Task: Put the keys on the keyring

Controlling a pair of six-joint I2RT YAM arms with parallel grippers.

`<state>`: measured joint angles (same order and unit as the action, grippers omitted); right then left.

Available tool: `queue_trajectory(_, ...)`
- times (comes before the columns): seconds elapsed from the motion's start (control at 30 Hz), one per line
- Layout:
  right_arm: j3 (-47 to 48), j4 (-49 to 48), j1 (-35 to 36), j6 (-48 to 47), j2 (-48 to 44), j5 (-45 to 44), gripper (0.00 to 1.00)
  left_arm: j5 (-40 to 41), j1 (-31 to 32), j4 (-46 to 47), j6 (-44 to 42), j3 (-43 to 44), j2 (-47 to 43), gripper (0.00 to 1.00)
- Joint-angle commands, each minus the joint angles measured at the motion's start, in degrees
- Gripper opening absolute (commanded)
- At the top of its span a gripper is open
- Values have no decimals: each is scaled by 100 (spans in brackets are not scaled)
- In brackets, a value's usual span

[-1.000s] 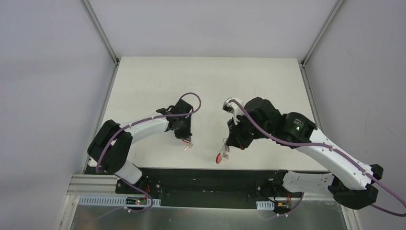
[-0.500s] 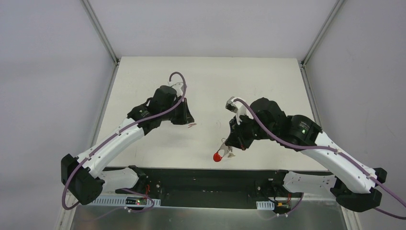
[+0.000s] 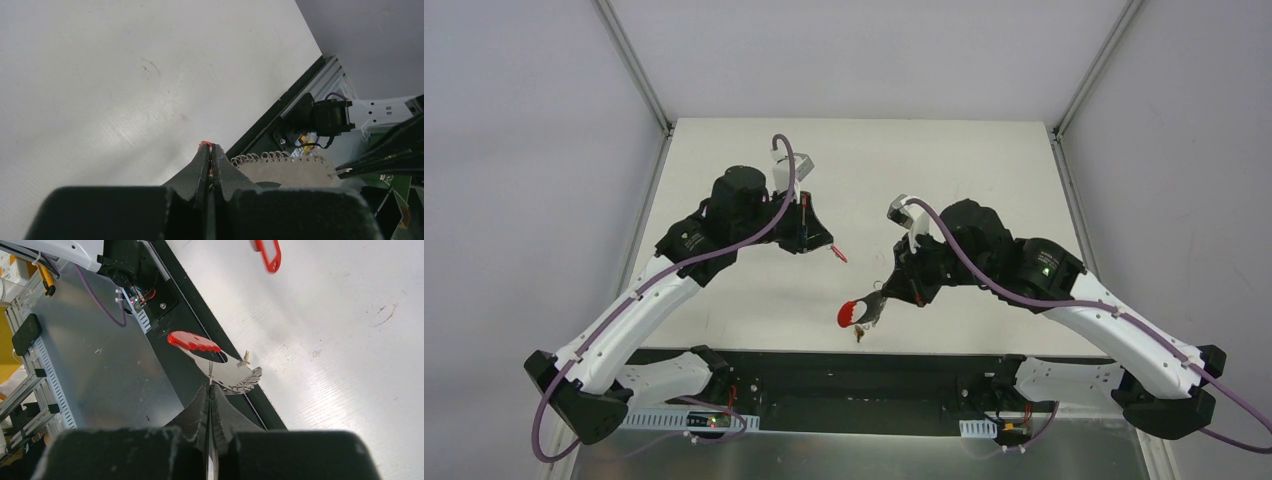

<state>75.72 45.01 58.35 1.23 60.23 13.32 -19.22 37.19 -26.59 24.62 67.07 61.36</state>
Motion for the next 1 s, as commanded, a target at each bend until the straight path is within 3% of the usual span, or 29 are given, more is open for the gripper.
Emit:
queue_trajectory(0.0, 125, -434, -18, -234, -32, -91, 0, -681, 52, 7, -508, 339, -336, 0)
queue_trajectory(0.33, 215, -675, 67, -928, -99, -343, 0, -2148, 49, 58, -972, 761, -758, 0)
queue_trajectory(0.67, 356, -1187, 440, -1540, -53, -679, 0, -3242, 52, 704, -942, 758, -977, 0)
queue_trajectory(0.97, 456, -1847, 955, -2120, 28, -1171, 0, -3504, 52, 898, -1013, 651, -1040, 0)
